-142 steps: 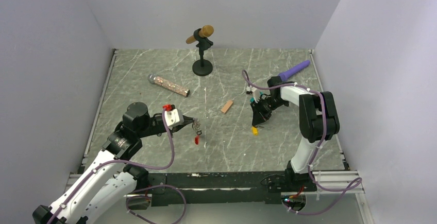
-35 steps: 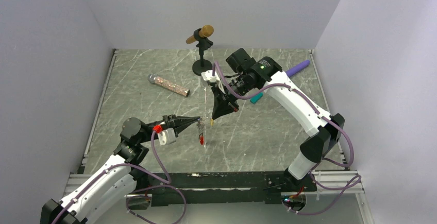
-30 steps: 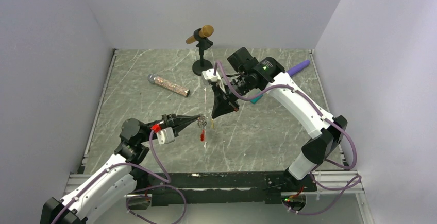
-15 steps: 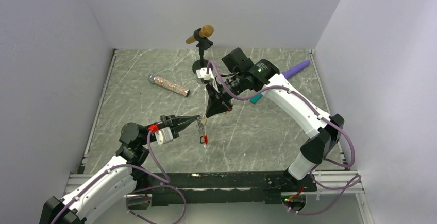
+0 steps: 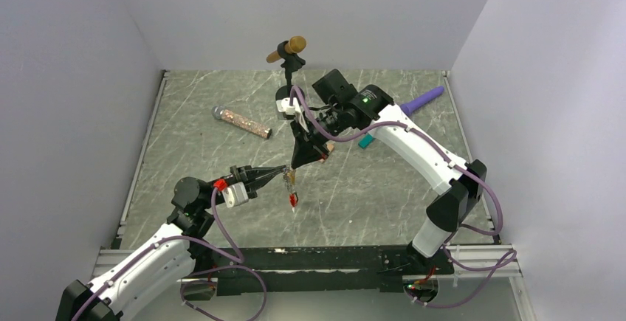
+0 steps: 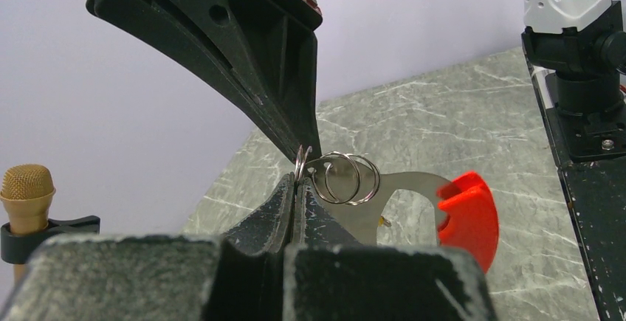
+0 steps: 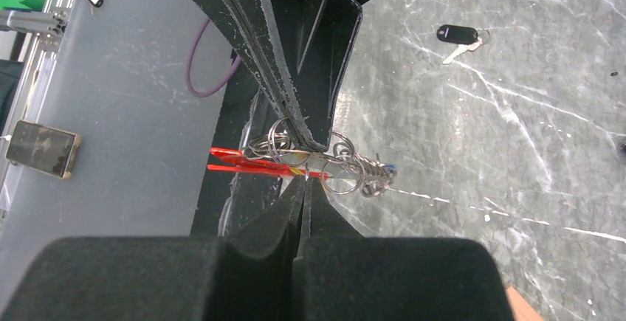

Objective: Put the keys on the keyring

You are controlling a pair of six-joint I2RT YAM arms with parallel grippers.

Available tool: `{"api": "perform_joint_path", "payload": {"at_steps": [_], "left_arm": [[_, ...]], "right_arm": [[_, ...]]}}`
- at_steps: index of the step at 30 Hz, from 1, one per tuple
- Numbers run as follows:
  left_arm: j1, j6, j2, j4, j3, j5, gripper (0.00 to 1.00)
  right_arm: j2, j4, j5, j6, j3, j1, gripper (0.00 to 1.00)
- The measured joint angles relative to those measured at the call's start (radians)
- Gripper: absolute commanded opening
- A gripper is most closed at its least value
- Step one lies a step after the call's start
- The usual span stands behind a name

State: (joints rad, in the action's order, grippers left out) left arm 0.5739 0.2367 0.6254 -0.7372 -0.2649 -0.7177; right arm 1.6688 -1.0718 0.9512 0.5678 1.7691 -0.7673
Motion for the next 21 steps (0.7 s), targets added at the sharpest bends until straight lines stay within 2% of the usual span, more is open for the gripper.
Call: {"api": "perform_joint_path", "payload": {"at_steps": [21], "left_arm": [[0.003, 0.000, -0.002, 0.001, 0.000, 0.026, 0.00]], "right_arm": [[0.003, -0.030, 0.028, 0.027, 0.021, -0.002, 0.00]]}}
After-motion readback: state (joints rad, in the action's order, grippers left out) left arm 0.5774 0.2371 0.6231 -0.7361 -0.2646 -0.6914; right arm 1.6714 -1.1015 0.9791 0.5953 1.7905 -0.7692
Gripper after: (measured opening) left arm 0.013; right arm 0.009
